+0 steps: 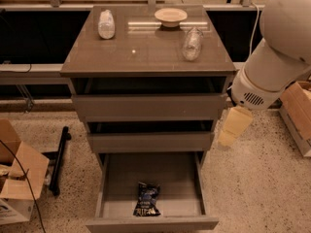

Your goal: Pick blue chip bag from bottom drawer and place on counter

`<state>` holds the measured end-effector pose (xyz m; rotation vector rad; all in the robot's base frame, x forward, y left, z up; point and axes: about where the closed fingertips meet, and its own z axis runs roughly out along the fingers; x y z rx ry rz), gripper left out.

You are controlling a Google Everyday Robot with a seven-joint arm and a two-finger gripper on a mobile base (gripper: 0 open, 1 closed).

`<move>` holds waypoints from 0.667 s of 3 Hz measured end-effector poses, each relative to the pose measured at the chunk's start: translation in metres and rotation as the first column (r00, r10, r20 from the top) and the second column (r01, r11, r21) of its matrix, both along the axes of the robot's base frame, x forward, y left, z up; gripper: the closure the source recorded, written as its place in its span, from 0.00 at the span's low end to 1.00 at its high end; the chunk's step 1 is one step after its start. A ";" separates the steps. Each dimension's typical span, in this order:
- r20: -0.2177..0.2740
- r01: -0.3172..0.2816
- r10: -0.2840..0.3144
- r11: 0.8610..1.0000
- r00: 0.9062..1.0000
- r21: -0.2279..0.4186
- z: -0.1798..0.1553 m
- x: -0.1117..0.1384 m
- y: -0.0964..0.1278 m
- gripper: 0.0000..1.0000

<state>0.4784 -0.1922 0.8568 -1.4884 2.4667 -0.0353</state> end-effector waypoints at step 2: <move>-0.166 0.094 -0.092 0.996 0.982 0.006 -0.117 0.009 0.061 0.00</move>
Offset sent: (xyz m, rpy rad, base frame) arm 0.0150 0.0970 -0.2039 0.0118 0.2864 -0.2291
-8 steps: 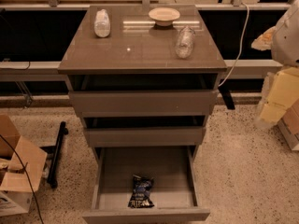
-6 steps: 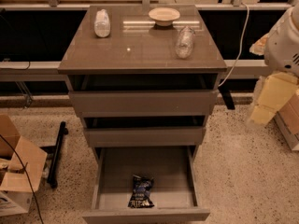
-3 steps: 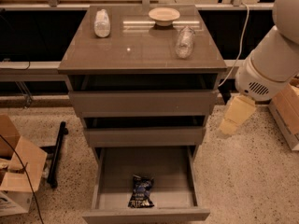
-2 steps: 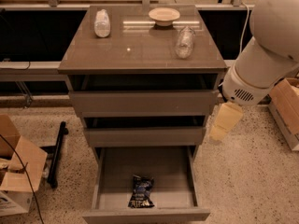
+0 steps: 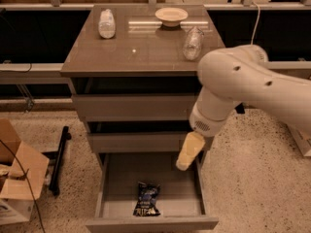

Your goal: Pick blue chip bag from bottom drawer and place on counter

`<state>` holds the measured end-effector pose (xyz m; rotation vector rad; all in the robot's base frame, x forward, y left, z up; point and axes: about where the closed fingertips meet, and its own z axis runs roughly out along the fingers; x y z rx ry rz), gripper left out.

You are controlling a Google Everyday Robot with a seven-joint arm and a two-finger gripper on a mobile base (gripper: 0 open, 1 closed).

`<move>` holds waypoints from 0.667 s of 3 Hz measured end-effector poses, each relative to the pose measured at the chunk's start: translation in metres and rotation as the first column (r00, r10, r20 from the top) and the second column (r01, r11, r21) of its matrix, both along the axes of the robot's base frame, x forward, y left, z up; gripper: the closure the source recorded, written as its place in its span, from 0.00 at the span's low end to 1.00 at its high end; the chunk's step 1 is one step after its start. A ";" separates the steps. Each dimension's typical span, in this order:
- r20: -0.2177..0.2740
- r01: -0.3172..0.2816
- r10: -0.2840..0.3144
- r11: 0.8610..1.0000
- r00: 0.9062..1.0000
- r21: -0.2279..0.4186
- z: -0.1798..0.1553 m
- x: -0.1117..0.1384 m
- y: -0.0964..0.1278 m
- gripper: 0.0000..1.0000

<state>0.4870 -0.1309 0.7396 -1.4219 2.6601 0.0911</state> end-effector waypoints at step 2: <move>-0.027 0.060 -0.060 0.998 0.998 0.000 -0.015 0.000 0.005 0.00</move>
Offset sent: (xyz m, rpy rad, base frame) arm 0.0000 0.0052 -0.0151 0.0009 0.0265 -0.0599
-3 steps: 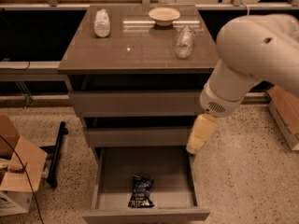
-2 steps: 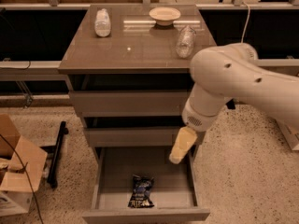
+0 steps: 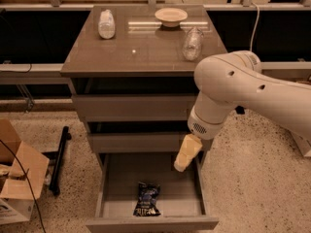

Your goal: Pick blue chip bag from bottom drawer and place on counter

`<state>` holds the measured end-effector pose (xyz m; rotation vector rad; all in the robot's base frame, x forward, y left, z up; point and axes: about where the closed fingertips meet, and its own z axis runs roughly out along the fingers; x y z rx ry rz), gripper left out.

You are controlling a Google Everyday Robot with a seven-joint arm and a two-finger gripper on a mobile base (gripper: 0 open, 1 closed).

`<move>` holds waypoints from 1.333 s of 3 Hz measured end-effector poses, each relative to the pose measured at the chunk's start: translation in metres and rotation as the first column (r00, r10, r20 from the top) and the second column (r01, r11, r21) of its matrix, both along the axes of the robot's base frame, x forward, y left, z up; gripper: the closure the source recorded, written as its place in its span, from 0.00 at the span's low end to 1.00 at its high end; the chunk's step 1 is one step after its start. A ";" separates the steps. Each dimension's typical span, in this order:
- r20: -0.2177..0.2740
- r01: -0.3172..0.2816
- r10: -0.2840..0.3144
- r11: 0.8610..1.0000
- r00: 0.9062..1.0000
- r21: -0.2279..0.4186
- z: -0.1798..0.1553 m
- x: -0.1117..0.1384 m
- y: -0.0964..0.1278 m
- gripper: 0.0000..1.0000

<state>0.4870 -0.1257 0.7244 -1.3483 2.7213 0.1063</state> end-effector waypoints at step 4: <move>-0.154 0.295 -0.281 0.952 0.947 0.081 -0.122 0.046 0.028 0.00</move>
Offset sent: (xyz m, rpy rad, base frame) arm 0.0487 0.0316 -0.1162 0.1847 0.1354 -0.3497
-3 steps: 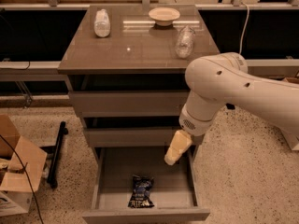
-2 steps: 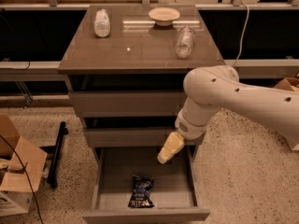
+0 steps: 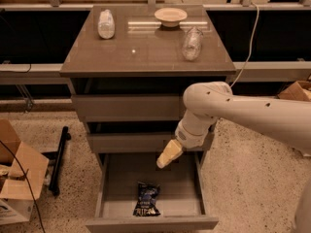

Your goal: Pick blue chip bag from bottom drawer and place on counter

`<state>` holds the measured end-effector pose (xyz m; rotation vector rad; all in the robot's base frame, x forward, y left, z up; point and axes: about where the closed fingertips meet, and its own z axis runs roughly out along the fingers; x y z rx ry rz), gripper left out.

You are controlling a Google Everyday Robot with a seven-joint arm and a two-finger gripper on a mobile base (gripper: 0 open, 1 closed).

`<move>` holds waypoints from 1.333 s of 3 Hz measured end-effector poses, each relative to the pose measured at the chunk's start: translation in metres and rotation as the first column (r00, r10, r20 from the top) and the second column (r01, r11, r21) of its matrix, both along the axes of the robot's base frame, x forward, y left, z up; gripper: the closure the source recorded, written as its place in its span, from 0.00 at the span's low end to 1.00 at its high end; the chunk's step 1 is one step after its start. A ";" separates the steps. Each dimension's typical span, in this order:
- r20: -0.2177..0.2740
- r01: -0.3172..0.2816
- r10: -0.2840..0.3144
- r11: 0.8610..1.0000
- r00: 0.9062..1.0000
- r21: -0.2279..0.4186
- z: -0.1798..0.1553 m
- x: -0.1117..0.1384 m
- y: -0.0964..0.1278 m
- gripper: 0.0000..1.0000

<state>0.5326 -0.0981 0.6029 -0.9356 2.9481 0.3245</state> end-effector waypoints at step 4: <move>-0.155 0.353 -0.344 0.935 0.926 0.032 -0.163 0.060 0.041 0.00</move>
Offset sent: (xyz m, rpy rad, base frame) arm 0.0526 0.0457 -0.1157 0.1396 0.0882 -0.3043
